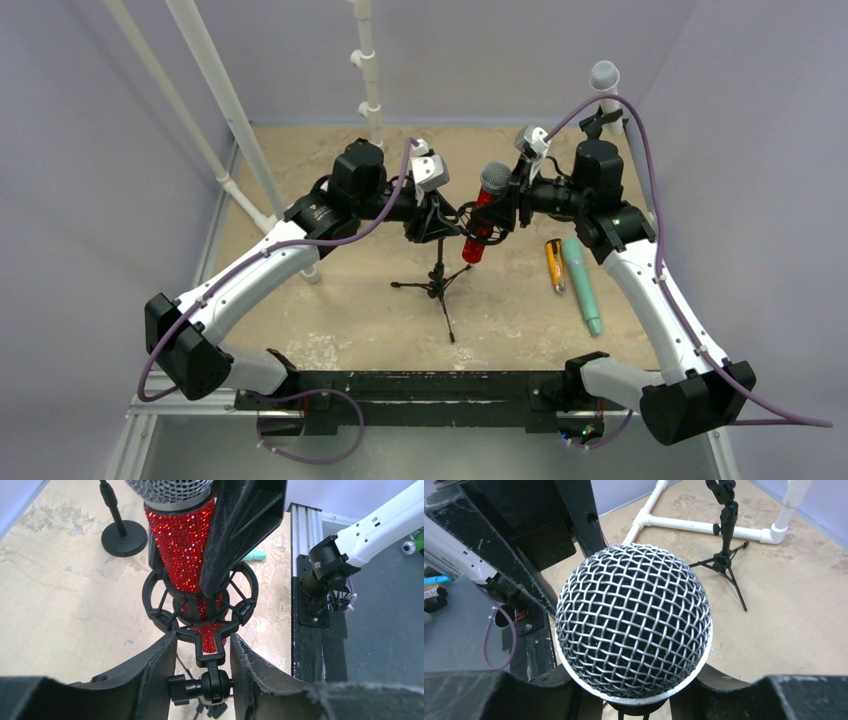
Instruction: Remove the microphone from the stand
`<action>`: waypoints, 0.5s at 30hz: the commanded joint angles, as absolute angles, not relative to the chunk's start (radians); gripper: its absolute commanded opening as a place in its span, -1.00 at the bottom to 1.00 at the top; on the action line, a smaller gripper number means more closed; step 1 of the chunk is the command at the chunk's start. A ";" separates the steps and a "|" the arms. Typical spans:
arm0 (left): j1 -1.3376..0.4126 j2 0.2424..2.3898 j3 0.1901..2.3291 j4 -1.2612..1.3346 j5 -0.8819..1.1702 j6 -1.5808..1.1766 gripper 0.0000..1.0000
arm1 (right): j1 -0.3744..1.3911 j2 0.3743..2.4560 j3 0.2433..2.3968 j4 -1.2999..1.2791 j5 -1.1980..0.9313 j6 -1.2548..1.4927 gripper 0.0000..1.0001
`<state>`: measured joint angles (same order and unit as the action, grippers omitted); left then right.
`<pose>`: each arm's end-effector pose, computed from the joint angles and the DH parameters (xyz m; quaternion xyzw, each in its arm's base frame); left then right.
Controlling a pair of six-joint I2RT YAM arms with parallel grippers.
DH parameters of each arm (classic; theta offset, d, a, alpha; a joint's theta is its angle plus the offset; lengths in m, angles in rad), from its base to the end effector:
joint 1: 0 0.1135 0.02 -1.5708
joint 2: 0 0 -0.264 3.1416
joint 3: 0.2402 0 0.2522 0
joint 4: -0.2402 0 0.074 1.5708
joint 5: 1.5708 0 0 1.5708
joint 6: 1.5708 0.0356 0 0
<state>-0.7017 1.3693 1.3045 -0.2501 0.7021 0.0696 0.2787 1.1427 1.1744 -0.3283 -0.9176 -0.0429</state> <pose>0.2232 -0.2188 0.3848 0.4730 0.6281 -0.4360 0.4378 0.2276 0.0945 0.3935 -0.3754 0.6692 0.4163 0.4878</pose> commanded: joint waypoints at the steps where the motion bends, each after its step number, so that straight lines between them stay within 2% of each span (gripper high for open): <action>1: -0.712 1.387 1.322 -0.252 0.677 0.100 -0.35 | 0.285 1.126 1.242 -0.340 -0.929 -0.069 -1.00; 3: -0.710 1.385 1.318 -0.252 0.677 0.102 -0.56 | 0.285 1.124 1.249 -0.345 -0.930 -0.070 -1.00; 6: -0.710 1.384 1.316 -0.252 0.678 0.099 -1.00 | 0.285 1.120 1.253 -0.346 -0.926 -0.068 -1.00; 15: -0.710 1.376 1.279 -0.248 0.638 0.086 -1.00 | 0.285 1.116 1.299 -0.357 -0.904 -0.055 -1.00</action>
